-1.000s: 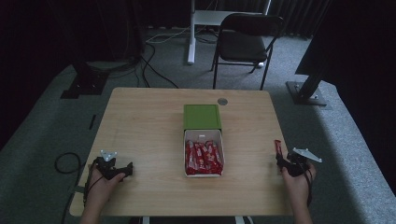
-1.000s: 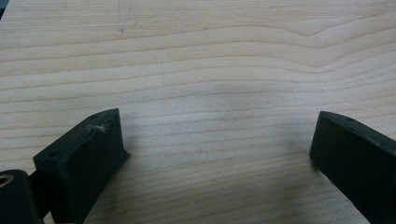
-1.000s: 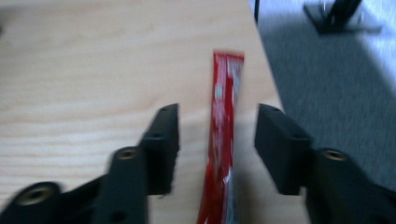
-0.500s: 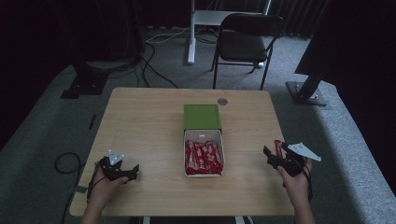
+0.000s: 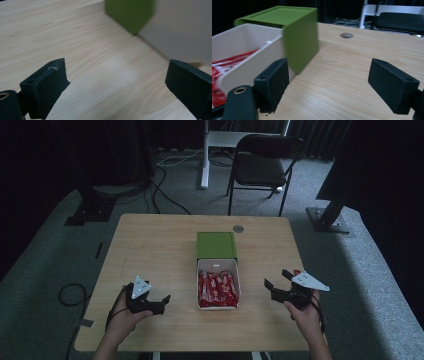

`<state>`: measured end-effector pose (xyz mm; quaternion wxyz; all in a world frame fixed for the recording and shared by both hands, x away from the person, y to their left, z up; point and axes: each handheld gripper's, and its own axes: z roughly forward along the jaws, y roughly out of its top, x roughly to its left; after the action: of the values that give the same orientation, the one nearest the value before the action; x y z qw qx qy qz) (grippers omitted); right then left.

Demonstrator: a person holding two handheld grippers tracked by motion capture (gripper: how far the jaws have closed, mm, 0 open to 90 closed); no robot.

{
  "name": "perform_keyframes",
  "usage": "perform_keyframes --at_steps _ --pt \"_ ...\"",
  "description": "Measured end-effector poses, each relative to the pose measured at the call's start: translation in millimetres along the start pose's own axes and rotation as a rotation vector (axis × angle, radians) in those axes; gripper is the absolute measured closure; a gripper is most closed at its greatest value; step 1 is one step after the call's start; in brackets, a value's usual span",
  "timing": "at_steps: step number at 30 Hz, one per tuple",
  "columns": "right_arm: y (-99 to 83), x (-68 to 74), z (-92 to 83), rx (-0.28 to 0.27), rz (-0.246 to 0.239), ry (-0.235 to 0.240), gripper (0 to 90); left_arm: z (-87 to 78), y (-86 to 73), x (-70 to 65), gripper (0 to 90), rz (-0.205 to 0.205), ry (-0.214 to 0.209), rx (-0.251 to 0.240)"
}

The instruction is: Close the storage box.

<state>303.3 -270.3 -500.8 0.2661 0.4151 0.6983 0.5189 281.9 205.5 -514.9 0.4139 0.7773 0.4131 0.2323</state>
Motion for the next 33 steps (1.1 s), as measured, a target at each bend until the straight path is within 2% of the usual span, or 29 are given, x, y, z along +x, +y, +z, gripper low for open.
perform_keyframes --at_steps 1,4,6,8,10,11,17,25,33 --pt "0.5 3.4 0.9 -0.003 -0.007 0.005 16.7 1.0 2.0 -2.9 4.7 0.014 -0.01 -0.004" --pt "2.3 12.9 3.3 -0.003 -0.023 0.047 17.5 3.3 7.7 -10.6 4.7 0.016 -0.047 -0.03" --pt "3.2 19.1 4.9 -0.002 -0.03 0.074 23.3 4.5 11.0 -15.6 4.7 0.025 -0.06 -0.038" --pt "3.6 25.4 7.0 -0.008 -0.047 0.095 23.1 5.5 13.9 -20.1 4.7 0.035 -0.078 -0.039" --pt "4.0 30.5 9.1 -0.019 -0.035 0.128 21.2 7.0 16.5 -24.1 4.7 0.033 -0.092 -0.046" --pt "4.0 33.3 10.4 -0.019 -0.044 0.136 21.1 7.8 17.7 -26.0 4.7 0.034 -0.1 -0.047" --pt "0.4 47.3 18.9 0.001 -0.072 0.204 20.6 12.2 24.3 -36.4 4.7 0.054 -0.146 -0.049" --pt "-2.5 52.2 25.1 0.022 -0.09 0.239 20.6 19.5 30.7 -49.0 4.7 0.074 -0.205 -0.052" --pt "-6.4 50.6 31.3 0.04 -0.085 0.25 19.9 30.5 33.7 -54.2 4.7 0.085 -0.209 -0.044"
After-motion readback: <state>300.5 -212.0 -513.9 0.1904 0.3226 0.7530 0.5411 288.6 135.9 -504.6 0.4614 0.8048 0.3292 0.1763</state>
